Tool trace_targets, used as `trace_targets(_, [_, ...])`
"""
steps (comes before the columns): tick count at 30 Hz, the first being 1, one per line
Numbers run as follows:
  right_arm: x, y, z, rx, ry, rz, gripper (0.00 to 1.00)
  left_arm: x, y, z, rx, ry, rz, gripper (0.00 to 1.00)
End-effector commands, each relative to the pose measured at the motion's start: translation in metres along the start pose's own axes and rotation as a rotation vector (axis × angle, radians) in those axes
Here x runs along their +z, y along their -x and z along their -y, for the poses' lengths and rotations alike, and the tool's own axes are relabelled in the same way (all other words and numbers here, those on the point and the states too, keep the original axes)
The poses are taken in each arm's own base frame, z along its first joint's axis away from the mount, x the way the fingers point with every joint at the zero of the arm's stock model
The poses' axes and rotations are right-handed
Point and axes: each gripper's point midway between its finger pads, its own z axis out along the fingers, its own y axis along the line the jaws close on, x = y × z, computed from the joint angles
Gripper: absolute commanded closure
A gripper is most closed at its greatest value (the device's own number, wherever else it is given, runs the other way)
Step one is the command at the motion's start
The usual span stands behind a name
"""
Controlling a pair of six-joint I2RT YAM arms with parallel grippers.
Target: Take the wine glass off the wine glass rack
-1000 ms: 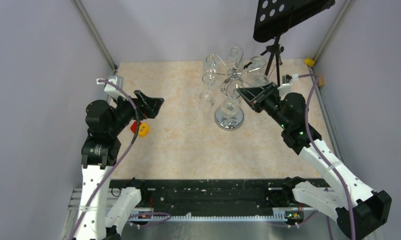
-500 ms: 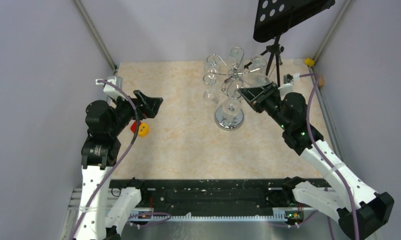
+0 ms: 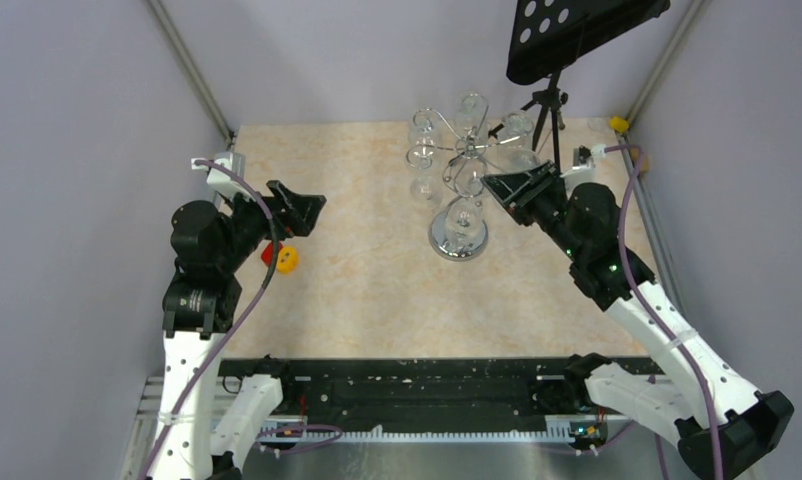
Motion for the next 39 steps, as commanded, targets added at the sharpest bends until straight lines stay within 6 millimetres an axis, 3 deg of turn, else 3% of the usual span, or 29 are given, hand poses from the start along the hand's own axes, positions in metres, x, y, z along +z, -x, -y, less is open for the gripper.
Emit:
trace_targets(1, [-0.015, 0.019, -0.034, -0.040, 0.073, 0.055, 0.67, -0.003, 0.009, 0.002, 0.023, 0.003, 0.031, 0.03])
trace_targets(11, [-0.013, 0.017, -0.042, -0.025, 0.110, 0.043, 1.00, -0.004, 0.012, 0.004, 0.022, -0.001, 0.035, 0.03])
trace_targets(19, [-0.019, 0.020, -0.059, 0.021, 0.177, 0.048, 1.00, -0.006, 0.013, 0.001, 0.024, 0.021, 0.040, 0.03])
trace_targets(30, [-0.050, 0.025, -0.092, 0.081, 0.304, 0.034, 1.00, -0.009, 0.014, 0.002, 0.027, 0.021, 0.047, 0.03])
trace_targets(39, [-0.037, 0.013, -0.091, 0.083, 0.315, -0.024, 1.00, -0.009, 0.012, 0.004, 0.021, 0.011, 0.043, 0.03])
